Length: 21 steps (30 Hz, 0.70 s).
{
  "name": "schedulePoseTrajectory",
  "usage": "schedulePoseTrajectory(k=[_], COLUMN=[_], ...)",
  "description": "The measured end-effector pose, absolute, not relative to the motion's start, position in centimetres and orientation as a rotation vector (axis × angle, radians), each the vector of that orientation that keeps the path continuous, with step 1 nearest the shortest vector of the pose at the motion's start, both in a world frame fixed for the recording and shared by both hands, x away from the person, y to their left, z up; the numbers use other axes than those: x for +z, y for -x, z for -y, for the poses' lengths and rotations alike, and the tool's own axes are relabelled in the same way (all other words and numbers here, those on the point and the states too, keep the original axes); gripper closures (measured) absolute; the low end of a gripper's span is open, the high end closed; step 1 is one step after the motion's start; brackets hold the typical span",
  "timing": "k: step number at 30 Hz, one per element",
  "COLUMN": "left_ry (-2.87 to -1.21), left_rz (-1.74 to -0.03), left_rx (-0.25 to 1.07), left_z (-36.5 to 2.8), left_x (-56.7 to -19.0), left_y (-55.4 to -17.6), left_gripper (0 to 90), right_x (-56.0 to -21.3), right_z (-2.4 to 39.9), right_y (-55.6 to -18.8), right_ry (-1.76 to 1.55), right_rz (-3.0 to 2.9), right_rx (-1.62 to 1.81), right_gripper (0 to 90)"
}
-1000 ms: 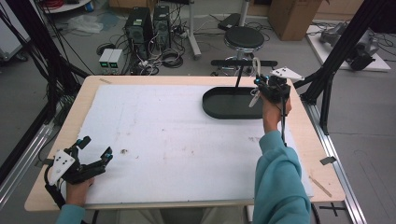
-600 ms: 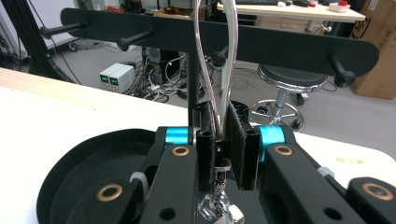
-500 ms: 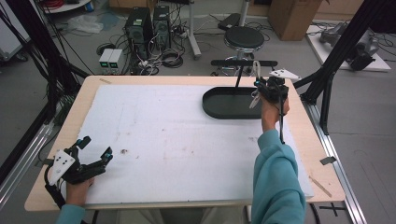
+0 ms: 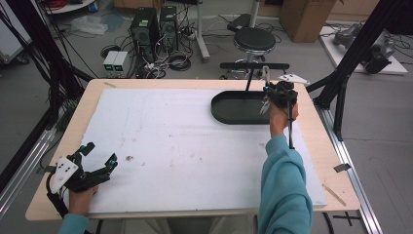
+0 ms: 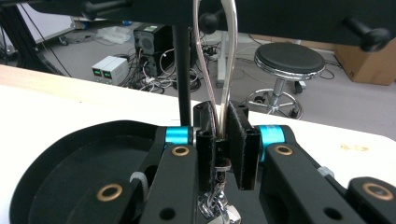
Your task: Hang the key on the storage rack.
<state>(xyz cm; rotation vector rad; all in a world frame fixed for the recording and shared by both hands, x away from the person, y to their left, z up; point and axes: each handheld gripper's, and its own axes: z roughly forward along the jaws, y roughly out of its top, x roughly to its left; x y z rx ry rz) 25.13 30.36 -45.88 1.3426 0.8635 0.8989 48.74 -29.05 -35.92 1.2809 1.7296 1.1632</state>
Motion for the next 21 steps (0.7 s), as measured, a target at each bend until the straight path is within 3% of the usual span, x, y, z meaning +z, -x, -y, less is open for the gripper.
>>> schedulePoseTrajectory(k=[21], left_ry=[-1.342], left_rz=[-0.863], left_rx=[0.901], left_z=[-30.3], left_x=[-45.9], left_y=[-25.1], left_gripper=[10.9], right_x=[-37.1], right_z=[28.9], right_y=[-49.8], right_ry=[-1.291], right_rz=[-1.71], right_rx=[1.157], right_gripper=[82.3])
